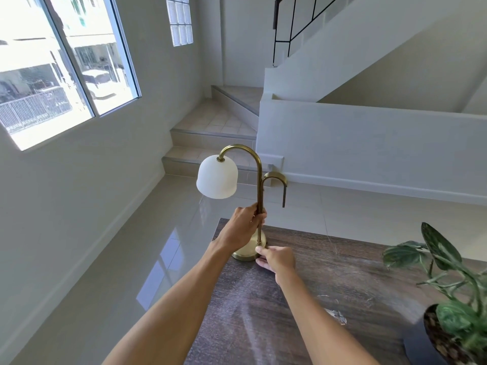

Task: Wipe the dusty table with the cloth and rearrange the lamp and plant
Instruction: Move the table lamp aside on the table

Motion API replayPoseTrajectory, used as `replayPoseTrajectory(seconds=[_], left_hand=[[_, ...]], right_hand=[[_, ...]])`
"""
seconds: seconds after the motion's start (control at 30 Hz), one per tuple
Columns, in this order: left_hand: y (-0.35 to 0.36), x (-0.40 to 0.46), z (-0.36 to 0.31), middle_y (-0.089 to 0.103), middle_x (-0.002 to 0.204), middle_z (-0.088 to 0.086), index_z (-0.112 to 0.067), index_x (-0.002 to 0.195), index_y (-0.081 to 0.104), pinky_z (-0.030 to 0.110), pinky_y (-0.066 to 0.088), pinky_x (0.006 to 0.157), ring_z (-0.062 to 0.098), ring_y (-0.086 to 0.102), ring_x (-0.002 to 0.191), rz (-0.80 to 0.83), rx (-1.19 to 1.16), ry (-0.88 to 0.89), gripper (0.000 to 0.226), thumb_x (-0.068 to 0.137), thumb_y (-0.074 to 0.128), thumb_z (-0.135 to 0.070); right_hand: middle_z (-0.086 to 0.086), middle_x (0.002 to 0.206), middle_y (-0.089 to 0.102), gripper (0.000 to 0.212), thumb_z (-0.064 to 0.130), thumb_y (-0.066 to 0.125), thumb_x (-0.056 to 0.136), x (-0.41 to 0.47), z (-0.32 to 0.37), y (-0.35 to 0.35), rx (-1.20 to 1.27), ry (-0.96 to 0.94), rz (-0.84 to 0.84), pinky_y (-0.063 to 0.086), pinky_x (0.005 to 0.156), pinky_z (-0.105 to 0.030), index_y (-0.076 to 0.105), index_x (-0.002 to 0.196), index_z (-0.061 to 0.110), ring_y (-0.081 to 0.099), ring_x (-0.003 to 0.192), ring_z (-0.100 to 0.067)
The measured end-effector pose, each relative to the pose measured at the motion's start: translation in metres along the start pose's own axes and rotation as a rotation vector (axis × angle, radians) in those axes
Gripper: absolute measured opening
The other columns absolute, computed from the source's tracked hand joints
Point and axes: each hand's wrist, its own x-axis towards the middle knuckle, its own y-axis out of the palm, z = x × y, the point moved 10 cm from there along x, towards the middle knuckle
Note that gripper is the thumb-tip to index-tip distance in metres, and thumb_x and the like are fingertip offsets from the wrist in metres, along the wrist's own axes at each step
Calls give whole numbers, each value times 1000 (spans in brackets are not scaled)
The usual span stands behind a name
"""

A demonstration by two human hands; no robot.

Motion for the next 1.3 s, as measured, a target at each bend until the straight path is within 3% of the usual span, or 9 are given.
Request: replayPoseTrajectory(seconds=[0.13, 0.33, 0.53, 0.63, 0.73, 0.87, 0.97, 1.1, 1.3], left_hand=[[9, -2, -1, 68, 81, -2, -16, 96, 60, 23, 52, 70, 11, 64, 74, 29, 6, -7, 12, 102, 51, -19], [11, -6, -1, 68, 80, -4, -16, 94, 61, 17, 51, 68, 5, 63, 71, -6, -43, -47, 12, 101, 53, -18], [13, -14, 4, 72, 98, -1, -14, 107, 65, 21, 54, 84, 8, 67, 90, -26, -70, -138, 13, 99, 58, -21], [19, -25, 14, 70, 117, 1, -13, 127, 59, 26, 51, 93, 13, 65, 108, 20, -30, -211, 30, 98, 59, -22], [26, -43, 27, 65, 126, 1, -18, 138, 47, 34, 49, 97, 18, 60, 116, 47, 46, -256, 44, 97, 59, -29], [36, -70, 35, 58, 136, 6, -20, 139, 42, 44, 47, 100, 23, 55, 122, 123, 131, -315, 54, 93, 60, -41], [37, -85, 30, 56, 139, 10, -17, 137, 45, 45, 47, 102, 26, 53, 126, 166, 168, -308, 57, 92, 60, -48], [39, -99, 14, 53, 142, 9, -19, 137, 46, 43, 46, 101, 27, 53, 126, 187, 187, -281, 56, 92, 58, -50], [58, -110, -15, 51, 145, 5, -19, 139, 47, 41, 41, 105, 23, 48, 132, 205, 200, -215, 57, 92, 59, -48]], right_hand=[[-9, 68, 70, 25, -1, 82, 77, 1, 1, -7, -62, -28, -75, 62, 80, -42, 74, 100, -4, 74, 67, -25], [-15, 72, 70, 30, -5, 81, 77, 5, 0, -13, -58, -43, -60, 63, 78, -42, 72, 107, -7, 72, 64, -24], [-18, 85, 72, 27, -10, 71, 84, -1, 0, -12, -13, -17, 9, 60, 56, -23, 69, 111, -6, 73, 71, -23], [-21, 104, 73, 26, -9, 66, 88, -3, -5, -8, -13, 12, 92, 59, 58, -21, 68, 113, -4, 73, 81, -19], [-18, 98, 73, 24, -1, 68, 90, -12, 0, -18, -104, -52, 92, 61, 64, -27, 66, 114, 4, 74, 87, -27], [-5, 98, 74, 28, 15, 68, 90, -29, 20, -34, -366, -222, 72, 62, 70, -30, 67, 118, 14, 72, 83, -18], [0, 114, 71, 29, 24, 68, 90, -49, 40, -46, -567, -357, 34, 58, 89, -34, 69, 118, 20, 68, 99, -16], [0, 123, 67, 31, 28, 65, 93, -78, 49, -68, -667, -404, 4, 42, 84, -22, 68, 123, 20, 61, 109, -14], [0, 126, 68, 29, 28, 67, 92, -103, 42, -109, -692, -401, -46, 43, 89, -21, 69, 120, 20, 62, 117, -15]])
